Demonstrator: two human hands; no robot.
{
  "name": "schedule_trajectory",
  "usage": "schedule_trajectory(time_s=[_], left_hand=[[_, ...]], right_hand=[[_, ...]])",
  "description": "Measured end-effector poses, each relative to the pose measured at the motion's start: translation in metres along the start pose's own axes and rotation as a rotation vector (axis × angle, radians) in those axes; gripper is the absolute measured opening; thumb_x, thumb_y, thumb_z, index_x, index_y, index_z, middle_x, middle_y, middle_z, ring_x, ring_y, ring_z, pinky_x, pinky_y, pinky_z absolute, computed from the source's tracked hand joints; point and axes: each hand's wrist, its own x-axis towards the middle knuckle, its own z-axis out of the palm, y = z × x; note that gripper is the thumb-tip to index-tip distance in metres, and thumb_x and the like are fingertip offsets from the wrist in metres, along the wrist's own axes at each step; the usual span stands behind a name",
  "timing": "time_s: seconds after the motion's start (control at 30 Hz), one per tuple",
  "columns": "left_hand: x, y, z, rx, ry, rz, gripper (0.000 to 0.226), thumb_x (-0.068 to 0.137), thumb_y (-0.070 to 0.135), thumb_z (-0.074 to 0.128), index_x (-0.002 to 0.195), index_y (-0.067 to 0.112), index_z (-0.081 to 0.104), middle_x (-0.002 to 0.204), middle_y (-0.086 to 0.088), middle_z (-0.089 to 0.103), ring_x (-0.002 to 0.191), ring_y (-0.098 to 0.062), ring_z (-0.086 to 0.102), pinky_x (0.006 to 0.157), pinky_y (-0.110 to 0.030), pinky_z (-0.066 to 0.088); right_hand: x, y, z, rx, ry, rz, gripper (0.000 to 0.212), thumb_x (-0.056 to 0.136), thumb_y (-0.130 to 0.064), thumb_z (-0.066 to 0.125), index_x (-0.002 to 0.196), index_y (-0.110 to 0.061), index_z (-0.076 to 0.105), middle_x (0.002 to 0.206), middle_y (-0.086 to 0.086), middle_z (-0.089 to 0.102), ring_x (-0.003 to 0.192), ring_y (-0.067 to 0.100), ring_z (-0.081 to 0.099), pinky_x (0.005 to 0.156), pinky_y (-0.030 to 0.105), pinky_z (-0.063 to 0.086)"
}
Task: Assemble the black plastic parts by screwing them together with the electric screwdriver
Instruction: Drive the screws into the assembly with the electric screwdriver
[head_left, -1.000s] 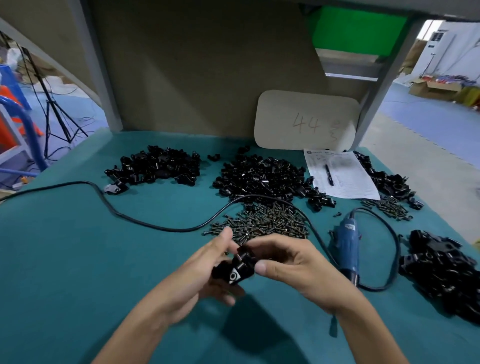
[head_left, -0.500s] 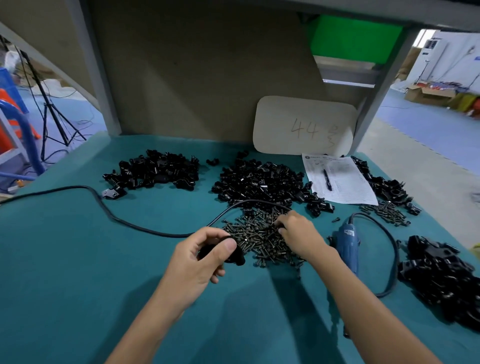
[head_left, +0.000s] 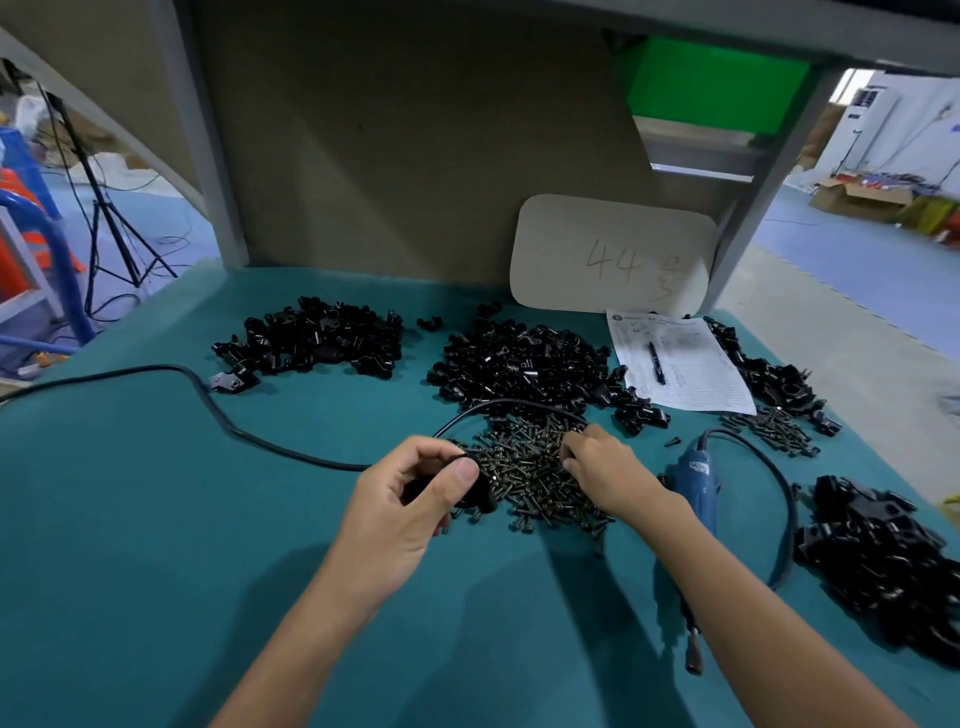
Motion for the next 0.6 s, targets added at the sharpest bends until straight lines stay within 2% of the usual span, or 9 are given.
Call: schedule_trajectory(time_s=[0.1, 0.17, 0.23, 0.3, 0.37, 0.5, 0.6], left_hand=[[-0.005, 0.0, -0.002, 0.115, 0.006, 0.047, 0.039, 0.076, 0.066, 0.067, 0.094, 0.032, 0.067, 0.076, 0.009, 0.065, 0.061, -0.009, 0.055, 0.058, -0.025, 0.048], [-0.009, -0.001, -0.005, 0.294, 0.035, 0.114, 0.045, 0.082, 0.072, 0.059, 0.104, 0.033, 0.062, 0.074, 0.006, 0.065, 0.058, -0.008, 0.052, 0.054, -0.026, 0.044], [-0.012, -0.002, -0.007, 0.487, 0.074, 0.193, 0.046, 0.085, 0.079, 0.049, 0.104, 0.038, 0.056, 0.07, 0.011, 0.06, 0.053, -0.006, 0.05, 0.048, -0.017, 0.037], [-0.013, 0.001, -0.006, 0.649, 0.097, 0.275, 0.04, 0.087, 0.083, 0.04, 0.101, 0.045, 0.048, 0.076, 0.022, 0.059, 0.061, -0.004, 0.056, 0.052, -0.016, 0.038], [-0.014, 0.004, -0.004, 0.733, 0.108, 0.342, 0.041, 0.089, 0.083, 0.035, 0.102, 0.045, 0.043, 0.087, 0.028, 0.059, 0.073, 0.0, 0.058, 0.058, -0.014, 0.041], [-0.016, 0.013, 0.002, 0.816, 0.128, 0.456, 0.037, 0.095, 0.076, 0.032, 0.103, 0.041, 0.043, 0.072, 0.027, 0.051, 0.072, 0.008, 0.054, 0.054, -0.011, 0.036], [-0.017, 0.017, 0.004, 0.824, 0.103, 0.466, 0.034, 0.095, 0.073, 0.034, 0.103, 0.041, 0.041, 0.075, 0.028, 0.052, 0.075, 0.009, 0.053, 0.057, -0.011, 0.038]], right_hand=[[-0.005, -0.003, -0.01, 0.016, 0.069, 0.001, 0.016, 0.109, -0.023, 0.047, 0.111, -0.011, 0.057, 0.107, 0.007, 0.052, 0.089, 0.027, 0.053, 0.079, 0.038, 0.044], [-0.014, -0.012, -0.026, 0.144, 0.173, 0.002, 0.015, 0.108, -0.025, 0.049, 0.109, -0.013, 0.059, 0.101, 0.004, 0.062, 0.087, 0.025, 0.06, 0.078, 0.039, 0.05], [-0.033, -0.029, -0.045, 0.551, 0.215, -0.005, 0.008, 0.103, -0.023, 0.06, 0.102, -0.017, 0.066, 0.09, 0.001, 0.07, 0.081, 0.02, 0.068, 0.075, 0.037, 0.059], [-0.06, -0.055, -0.064, 1.06, 0.138, -0.103, 0.004, 0.096, -0.017, 0.07, 0.097, -0.016, 0.074, 0.085, 0.003, 0.074, 0.077, 0.017, 0.07, 0.071, 0.03, 0.06], [-0.087, -0.076, -0.076, 1.331, 0.069, -0.199, 0.007, 0.089, -0.019, 0.075, 0.093, -0.015, 0.079, 0.084, 0.004, 0.074, 0.076, 0.016, 0.068, 0.07, 0.025, 0.057], [-0.118, -0.102, -0.084, 1.479, 0.009, -0.254, 0.012, 0.082, -0.019, 0.075, 0.089, -0.01, 0.08, 0.079, 0.006, 0.07, 0.071, 0.015, 0.065, 0.063, 0.025, 0.056], [-0.124, -0.105, -0.089, 1.498, -0.012, -0.253, 0.014, 0.08, -0.019, 0.074, 0.087, -0.009, 0.079, 0.078, 0.008, 0.07, 0.071, 0.016, 0.064, 0.062, 0.025, 0.056]])
